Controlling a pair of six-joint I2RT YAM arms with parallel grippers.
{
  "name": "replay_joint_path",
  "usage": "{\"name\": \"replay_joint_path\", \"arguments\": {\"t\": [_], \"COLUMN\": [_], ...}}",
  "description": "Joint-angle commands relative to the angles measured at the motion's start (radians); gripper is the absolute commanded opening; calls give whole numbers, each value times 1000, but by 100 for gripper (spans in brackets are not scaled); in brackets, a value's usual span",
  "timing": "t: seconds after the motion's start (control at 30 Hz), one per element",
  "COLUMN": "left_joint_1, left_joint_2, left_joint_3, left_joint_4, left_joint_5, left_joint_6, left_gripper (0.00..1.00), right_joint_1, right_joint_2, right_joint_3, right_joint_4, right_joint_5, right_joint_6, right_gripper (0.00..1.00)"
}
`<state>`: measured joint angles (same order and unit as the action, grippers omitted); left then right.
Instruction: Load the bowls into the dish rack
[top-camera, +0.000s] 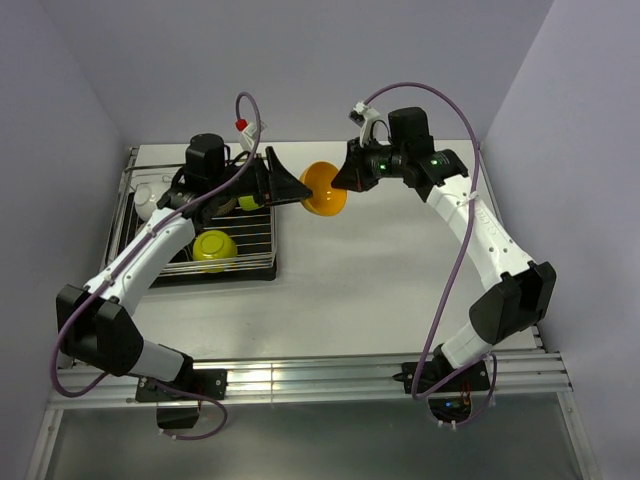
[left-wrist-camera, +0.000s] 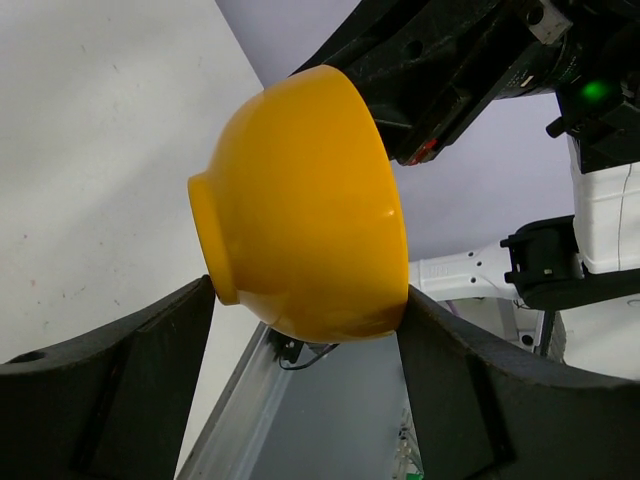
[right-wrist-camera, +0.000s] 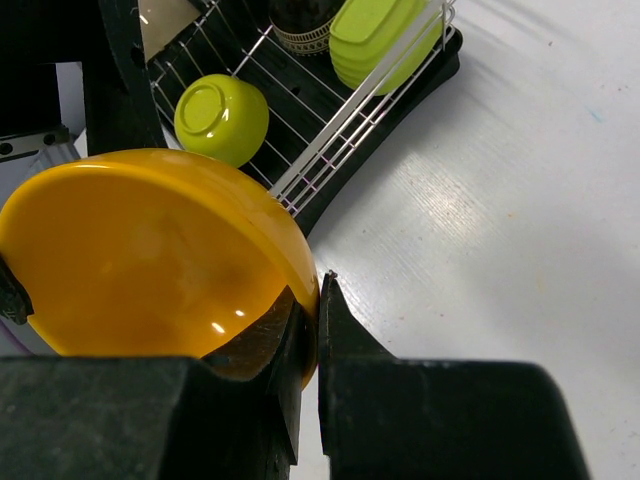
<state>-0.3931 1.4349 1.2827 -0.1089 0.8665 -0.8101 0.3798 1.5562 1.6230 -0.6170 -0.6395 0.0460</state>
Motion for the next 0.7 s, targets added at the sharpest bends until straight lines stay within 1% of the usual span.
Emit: {"name": "replay_joint_path", "arguments": {"t": [0.0,0.07,0.23,0.43,0.5,0.63,0.67], "left_joint_1": [-7,-10,-13,-16,-16,-16,-16], "left_joint_2": [-31,-33,-25,-17,-21,-31,-36], "left_joint_3": [-32,-37,-37,-33,-42,-69,-81], "left_joint_4": [86,90,101,101,140,190,205], "left_joint_5": [26,26,16,20,22,38,48], "left_joint_6": [-47,-57,-75,-81,-89,-127,-135], "left_gripper": [78,82,87,84,82,63,53], "right_joint_1": [10,10,16,19,19,19,19], "right_joint_2": [-42,-42,-39,-42,-42,-39,-38], "right_joint_3": [2,3,3,-6,-11,-12,-12], "right_joint_4": [46,45,43,40,42,39,39], "right_joint_5": [-40,-43,-43,-49,-52,-68,-72], "right_joint_6": [14,14,11,6,8,11,9], "right_gripper": [0,0,0,0,0,0,0]}}
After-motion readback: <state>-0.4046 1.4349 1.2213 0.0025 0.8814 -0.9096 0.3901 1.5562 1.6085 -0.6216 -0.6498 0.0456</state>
